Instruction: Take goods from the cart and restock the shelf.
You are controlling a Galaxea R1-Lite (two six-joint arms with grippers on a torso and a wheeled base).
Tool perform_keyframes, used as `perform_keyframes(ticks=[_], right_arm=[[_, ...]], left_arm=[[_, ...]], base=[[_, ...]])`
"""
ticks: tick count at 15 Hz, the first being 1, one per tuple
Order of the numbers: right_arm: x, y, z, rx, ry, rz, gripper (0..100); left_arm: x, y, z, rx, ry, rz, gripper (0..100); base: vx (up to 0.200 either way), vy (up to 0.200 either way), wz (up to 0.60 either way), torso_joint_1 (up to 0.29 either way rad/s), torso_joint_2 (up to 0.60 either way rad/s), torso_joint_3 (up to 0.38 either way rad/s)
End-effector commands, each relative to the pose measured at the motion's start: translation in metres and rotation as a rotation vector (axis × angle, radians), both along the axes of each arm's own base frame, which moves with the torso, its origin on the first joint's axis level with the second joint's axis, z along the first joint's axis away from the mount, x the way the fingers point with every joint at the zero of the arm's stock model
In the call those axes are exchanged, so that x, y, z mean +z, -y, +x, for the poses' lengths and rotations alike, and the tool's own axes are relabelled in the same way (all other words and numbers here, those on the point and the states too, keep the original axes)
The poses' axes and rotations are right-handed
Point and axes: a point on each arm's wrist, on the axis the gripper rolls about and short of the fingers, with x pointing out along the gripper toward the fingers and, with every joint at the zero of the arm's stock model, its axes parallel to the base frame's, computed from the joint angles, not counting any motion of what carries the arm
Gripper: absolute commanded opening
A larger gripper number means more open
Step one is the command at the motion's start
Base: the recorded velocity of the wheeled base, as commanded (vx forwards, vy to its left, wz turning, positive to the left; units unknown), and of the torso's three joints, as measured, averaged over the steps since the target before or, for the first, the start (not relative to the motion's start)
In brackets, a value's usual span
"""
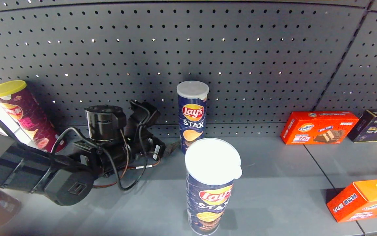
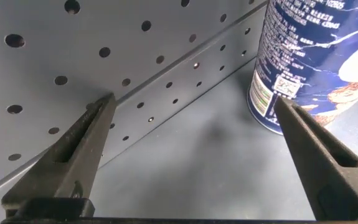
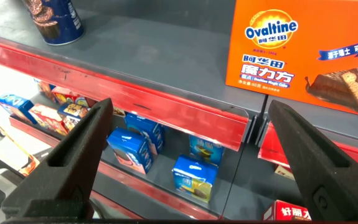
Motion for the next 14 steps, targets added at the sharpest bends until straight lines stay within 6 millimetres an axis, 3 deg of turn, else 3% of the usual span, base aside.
perform_keyframes(ticks=[1,3,5,12,14], right_arm=[[0.000,0.000,0.000,0.001,-0.001,-0.001,100],[0.000,0.000,0.000,0.001,-0.001,-0.001,100],[0.000,0.000,0.000,0.001,-0.001,-0.001,100],[0.000,0.000,0.000,0.001,-0.001,-0.001,100],[0.000,0.000,0.000,0.001,-0.001,-0.001,100]], left_arm=[[0.000,-0.001,-0.003,0.000,-0.001,0.000,100],[0.008,-0.006,-0.012,0.000,0.013,-0.006,100],[0.020,-0.016,-0.034,0.003,0.033,-0.015,100],[0.051,-0.050,-0.137,-0.016,0.146,-0.120,100],[0.051,-0.068,-0.180,-0.025,0.146,-0.242,100]], base=[[0.000,0.000,0.00,0.000,0.00,0.000],[0.000,0.000,0.00,0.000,0.00,0.000],[0.000,0.000,0.00,0.000,0.00,0.000],[0.000,0.000,0.00,0.000,0.00,0.000],[0.000,0.000,0.00,0.000,0.00,0.000]])
